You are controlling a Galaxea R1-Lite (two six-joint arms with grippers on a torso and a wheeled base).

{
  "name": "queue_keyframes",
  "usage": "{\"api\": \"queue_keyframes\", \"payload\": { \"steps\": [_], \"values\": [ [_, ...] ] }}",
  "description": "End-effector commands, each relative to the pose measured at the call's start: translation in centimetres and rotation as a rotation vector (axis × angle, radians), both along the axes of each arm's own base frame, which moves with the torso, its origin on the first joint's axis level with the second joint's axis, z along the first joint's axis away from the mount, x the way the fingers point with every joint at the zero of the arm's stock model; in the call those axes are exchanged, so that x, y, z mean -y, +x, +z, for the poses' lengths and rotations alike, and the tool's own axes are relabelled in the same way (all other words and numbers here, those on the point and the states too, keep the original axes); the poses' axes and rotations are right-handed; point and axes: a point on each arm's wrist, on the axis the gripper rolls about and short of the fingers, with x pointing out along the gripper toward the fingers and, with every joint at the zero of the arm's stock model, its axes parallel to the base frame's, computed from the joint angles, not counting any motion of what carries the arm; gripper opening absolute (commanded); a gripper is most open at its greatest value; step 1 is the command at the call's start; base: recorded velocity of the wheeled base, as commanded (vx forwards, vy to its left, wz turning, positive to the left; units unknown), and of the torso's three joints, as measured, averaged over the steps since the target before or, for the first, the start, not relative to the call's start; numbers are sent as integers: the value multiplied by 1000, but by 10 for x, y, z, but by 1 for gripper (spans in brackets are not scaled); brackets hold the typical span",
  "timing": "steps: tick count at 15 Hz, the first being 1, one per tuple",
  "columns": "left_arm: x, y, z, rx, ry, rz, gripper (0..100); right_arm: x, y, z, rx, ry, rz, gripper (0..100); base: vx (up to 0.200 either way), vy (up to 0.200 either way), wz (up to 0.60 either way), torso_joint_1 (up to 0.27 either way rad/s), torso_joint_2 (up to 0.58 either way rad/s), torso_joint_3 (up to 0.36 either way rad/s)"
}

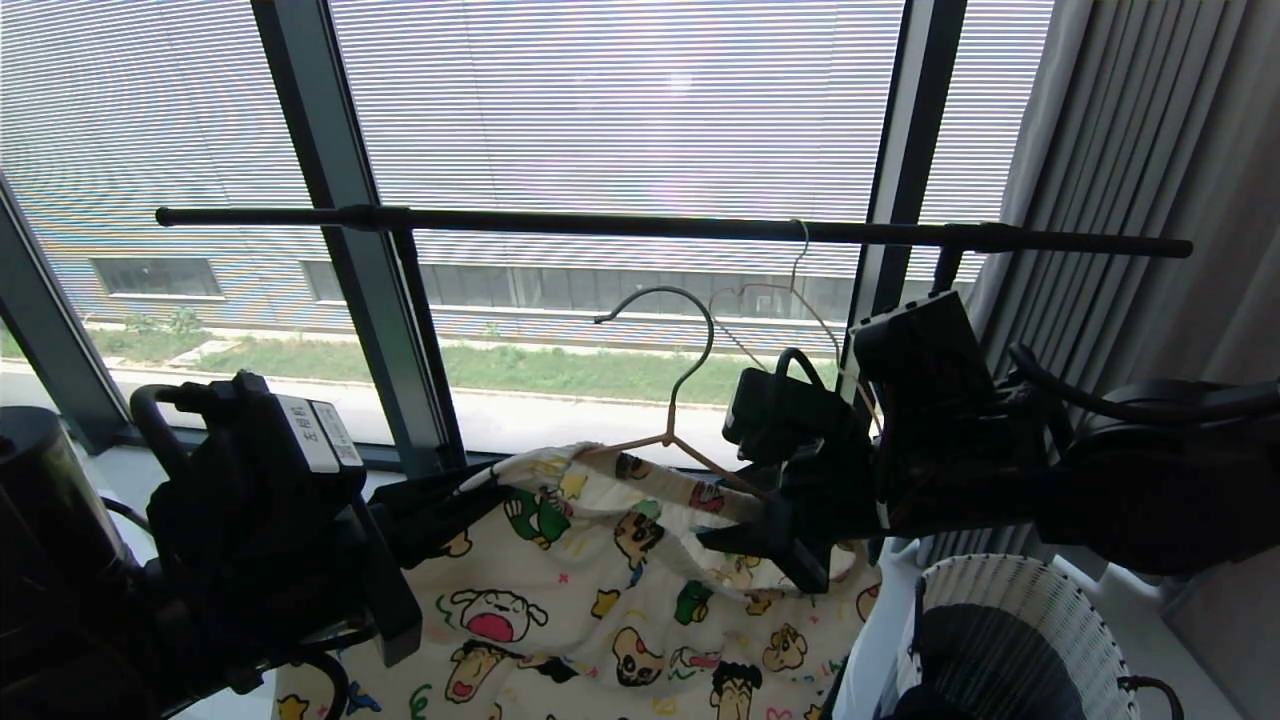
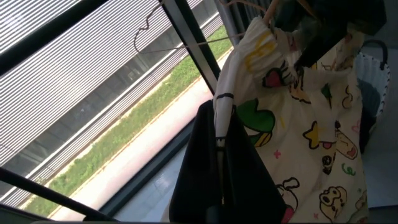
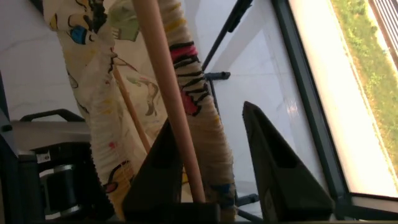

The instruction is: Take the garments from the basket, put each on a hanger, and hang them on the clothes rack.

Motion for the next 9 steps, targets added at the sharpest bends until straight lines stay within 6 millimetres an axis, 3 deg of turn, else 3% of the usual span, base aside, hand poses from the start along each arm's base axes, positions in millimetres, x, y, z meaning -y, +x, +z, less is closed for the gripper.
{"api": "queue_keyframes", "payload": {
  "steps": [1, 8, 9],
  "values": [
    [0, 0, 0, -1, 0, -2, 0, 0, 0, 1, 3, 4, 0, 0, 0, 0, 0, 0, 0, 0],
    [-2, -5, -9, -18, 26, -5, 0, 5, -1, 10, 105, -1, 40, 0, 0, 0, 0, 0, 0, 0],
    [-3, -5, -9, -21, 23, -3, 100, 5, -1, 12, 118, 3, 44, 0, 0, 0, 0, 0, 0, 0]
  ]
}}
